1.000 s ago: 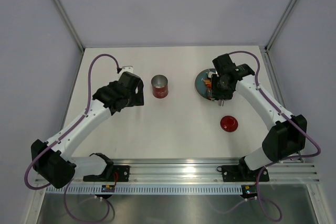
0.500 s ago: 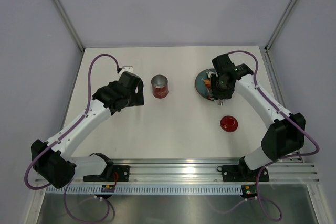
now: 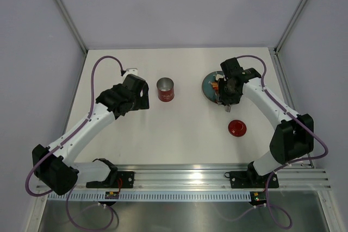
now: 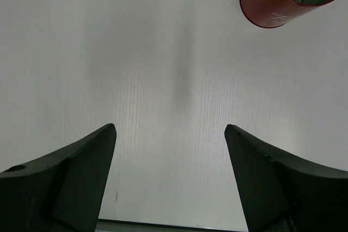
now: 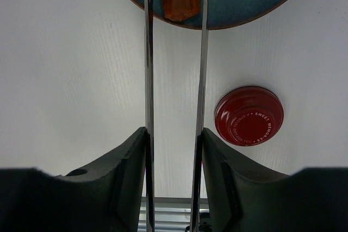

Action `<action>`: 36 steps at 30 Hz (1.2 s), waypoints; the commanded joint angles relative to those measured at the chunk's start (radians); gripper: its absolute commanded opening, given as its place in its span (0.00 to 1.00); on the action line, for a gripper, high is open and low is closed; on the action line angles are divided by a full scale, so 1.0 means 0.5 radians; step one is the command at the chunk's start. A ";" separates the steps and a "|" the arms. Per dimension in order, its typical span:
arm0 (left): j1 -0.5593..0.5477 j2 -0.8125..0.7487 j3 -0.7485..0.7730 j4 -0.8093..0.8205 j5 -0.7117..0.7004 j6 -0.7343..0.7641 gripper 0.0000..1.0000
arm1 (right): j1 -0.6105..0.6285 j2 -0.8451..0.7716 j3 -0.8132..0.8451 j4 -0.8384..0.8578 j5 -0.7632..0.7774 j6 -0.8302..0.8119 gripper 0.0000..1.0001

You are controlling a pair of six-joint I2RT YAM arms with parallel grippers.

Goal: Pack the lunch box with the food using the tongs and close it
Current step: Pick up the fake food from the plate, then move the packing box to the center of the board.

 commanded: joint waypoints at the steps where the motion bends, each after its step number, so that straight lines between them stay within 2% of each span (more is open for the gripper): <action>1: 0.007 -0.010 0.017 0.081 -0.033 -0.024 0.85 | -0.010 0.012 -0.021 0.090 -0.091 -0.024 0.50; 4: 0.007 -0.007 0.008 0.105 -0.027 -0.040 0.86 | -0.013 0.005 -0.030 0.105 -0.110 -0.014 0.48; 8: 0.047 0.020 0.023 0.179 0.034 -0.067 0.85 | -0.013 -0.007 -0.048 0.108 -0.125 -0.005 0.42; 9: 0.099 0.029 0.032 0.194 0.059 -0.070 0.85 | -0.013 -0.016 -0.054 0.114 -0.125 0.001 0.38; 12: 0.243 0.075 0.060 0.271 0.224 -0.073 0.85 | -0.013 -0.041 -0.076 0.121 -0.125 0.010 0.29; 14: 0.338 0.139 0.066 0.357 0.408 -0.085 0.85 | -0.010 -0.056 -0.091 0.124 -0.128 0.010 0.27; 15: 0.454 0.173 0.072 0.384 0.475 -0.125 0.84 | -0.013 -0.059 -0.094 0.130 -0.128 0.010 0.26; 19: 0.704 0.397 0.075 0.593 0.942 -0.273 0.81 | -0.013 -0.087 -0.119 0.145 -0.131 0.019 0.17; 28: 0.725 1.142 0.562 0.624 1.034 -0.276 0.78 | -0.013 -0.142 -0.116 0.142 -0.122 0.001 0.11; 36: 0.722 1.483 0.741 0.701 1.145 -0.297 0.76 | -0.013 -0.185 -0.113 0.112 -0.107 -0.002 0.10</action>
